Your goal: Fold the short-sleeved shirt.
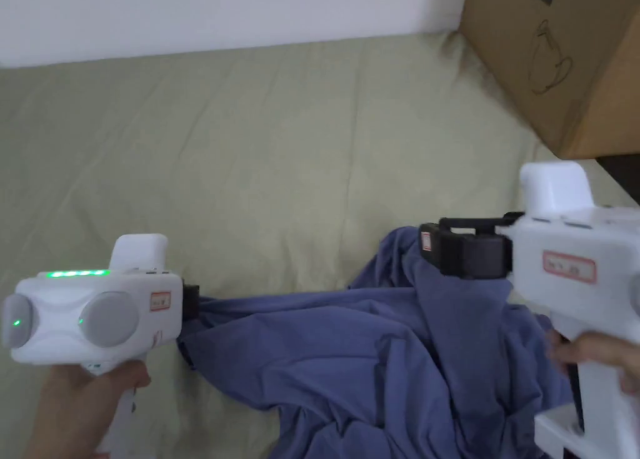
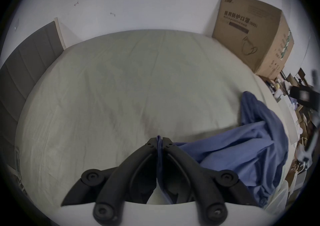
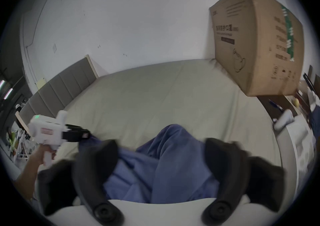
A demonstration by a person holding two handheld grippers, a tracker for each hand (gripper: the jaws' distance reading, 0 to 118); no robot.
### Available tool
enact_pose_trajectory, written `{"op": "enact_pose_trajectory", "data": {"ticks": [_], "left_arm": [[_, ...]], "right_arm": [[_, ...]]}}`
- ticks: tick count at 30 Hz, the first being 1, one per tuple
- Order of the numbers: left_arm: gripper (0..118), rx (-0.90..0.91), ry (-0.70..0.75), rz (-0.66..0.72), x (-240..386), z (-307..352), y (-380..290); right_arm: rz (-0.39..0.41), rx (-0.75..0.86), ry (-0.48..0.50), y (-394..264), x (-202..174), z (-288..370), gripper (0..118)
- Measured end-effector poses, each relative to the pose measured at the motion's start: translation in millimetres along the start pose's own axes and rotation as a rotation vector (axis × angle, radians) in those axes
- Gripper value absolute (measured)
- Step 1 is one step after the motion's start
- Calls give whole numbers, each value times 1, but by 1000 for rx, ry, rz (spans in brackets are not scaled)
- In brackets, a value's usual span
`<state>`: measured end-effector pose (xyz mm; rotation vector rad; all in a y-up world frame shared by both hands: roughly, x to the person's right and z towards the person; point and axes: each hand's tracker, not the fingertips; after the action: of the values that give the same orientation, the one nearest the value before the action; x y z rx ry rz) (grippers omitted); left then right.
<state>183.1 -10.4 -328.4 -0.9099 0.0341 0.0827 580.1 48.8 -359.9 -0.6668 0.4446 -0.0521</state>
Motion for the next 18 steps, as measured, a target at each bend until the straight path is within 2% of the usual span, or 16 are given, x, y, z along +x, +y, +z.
{"op": "enact_pose_trajectory", "data": {"ticks": [5, 7, 9, 11, 14, 17, 18], "left_arm": [[3, 69, -49, -10, 4, 25, 1], [3, 88, -57, -3, 5, 32, -1], [3, 90, -70, -1, 6, 34, -2], [3, 88, -72, -13, 8, 34, -5], [3, 76, -54, -34, 9, 31, -8], [3, 68, -110, 5, 2, 26, -11], [3, 62, -114, 14, 1, 24, -11]], "right_arm": [[3, -140, -33, 35, 33, -70, 110], [-3, -200, 19, 40, 37, -94, 110], [-50, -280, 35, 40, 38, -119, 110], [-49, -362, 54, 35, 35, -143, 105], [72, -447, -22, 27, 20, -167, 100], [266, -515, 46, 15, 0, -181, 95], [323, -566, 11, 10, -5, -186, 94]]}}
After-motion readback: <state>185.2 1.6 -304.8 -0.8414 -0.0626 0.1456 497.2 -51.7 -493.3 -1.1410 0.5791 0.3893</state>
